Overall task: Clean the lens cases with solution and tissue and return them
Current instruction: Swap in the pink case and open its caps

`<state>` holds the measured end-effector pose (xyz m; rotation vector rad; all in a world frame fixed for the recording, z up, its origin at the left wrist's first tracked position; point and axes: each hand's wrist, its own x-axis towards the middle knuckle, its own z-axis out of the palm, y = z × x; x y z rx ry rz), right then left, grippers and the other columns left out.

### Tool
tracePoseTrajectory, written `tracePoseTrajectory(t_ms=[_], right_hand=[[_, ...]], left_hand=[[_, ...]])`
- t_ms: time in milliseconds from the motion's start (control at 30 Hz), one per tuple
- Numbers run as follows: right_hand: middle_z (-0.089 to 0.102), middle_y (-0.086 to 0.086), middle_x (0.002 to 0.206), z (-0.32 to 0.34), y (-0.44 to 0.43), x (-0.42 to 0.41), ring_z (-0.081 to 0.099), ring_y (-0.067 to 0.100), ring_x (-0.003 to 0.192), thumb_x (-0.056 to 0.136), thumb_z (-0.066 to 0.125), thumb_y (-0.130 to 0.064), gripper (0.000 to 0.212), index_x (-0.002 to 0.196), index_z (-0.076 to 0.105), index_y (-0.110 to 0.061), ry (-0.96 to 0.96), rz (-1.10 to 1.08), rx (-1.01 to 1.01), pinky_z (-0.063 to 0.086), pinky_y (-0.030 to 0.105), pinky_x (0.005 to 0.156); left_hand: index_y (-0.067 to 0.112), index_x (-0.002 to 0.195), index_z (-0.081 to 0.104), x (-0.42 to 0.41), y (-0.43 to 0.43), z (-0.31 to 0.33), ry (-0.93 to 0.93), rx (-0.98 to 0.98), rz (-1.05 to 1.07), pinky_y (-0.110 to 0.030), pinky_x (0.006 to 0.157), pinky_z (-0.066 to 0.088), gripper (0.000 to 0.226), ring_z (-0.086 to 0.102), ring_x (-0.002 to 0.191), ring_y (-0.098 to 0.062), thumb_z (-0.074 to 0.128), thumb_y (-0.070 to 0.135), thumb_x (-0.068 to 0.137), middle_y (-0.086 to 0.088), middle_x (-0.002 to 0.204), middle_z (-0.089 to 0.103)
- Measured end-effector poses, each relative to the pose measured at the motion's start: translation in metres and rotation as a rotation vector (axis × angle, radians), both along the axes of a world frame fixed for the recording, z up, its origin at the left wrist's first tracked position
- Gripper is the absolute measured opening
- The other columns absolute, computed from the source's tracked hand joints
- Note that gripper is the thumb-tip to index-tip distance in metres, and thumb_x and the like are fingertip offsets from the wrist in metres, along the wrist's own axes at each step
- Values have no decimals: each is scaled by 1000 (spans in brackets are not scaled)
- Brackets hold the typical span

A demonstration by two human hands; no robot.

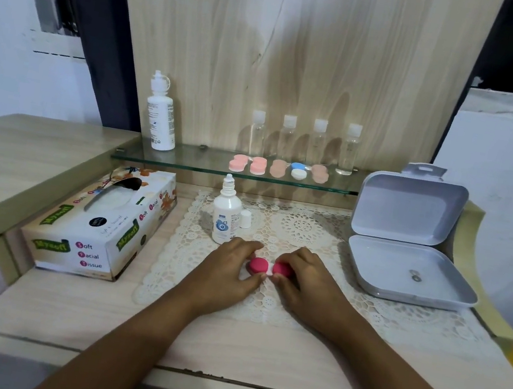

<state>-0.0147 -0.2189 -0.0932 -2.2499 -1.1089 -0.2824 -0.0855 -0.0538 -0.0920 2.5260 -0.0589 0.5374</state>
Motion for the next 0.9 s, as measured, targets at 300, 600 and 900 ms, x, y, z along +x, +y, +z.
tracePoseTrajectory(t_ms=[300, 600, 900], right_hand=[[53, 2, 100, 2, 1, 0, 49, 19, 95, 88, 57, -25, 22, 107, 61, -14, 21, -2, -24, 41, 31, 86], [55, 6, 99, 1, -1, -1, 50, 23, 94, 87, 57, -26, 23, 104, 62, -12, 35, 1, -24, 43, 38, 86], [54, 4, 101, 2, 0, -1, 49, 22, 97, 88, 59, -25, 23, 107, 62, -13, 35, 2, -33, 42, 36, 88]], left_hand=[[19, 133, 51, -1, 0, 5, 35, 29, -54, -24, 100, 37, 49, 49, 115, -11, 54, 9, 85, 3, 125, 56], [12, 126, 58, -4, -1, 5, 11, -10, -61, -25, 98, 40, 42, 52, 110, -13, 59, 9, 84, -1, 117, 58], [16, 119, 62, -4, -2, 6, 34, -37, 0, -3, 82, 29, 35, 46, 98, -4, 65, 27, 85, 11, 100, 45]])
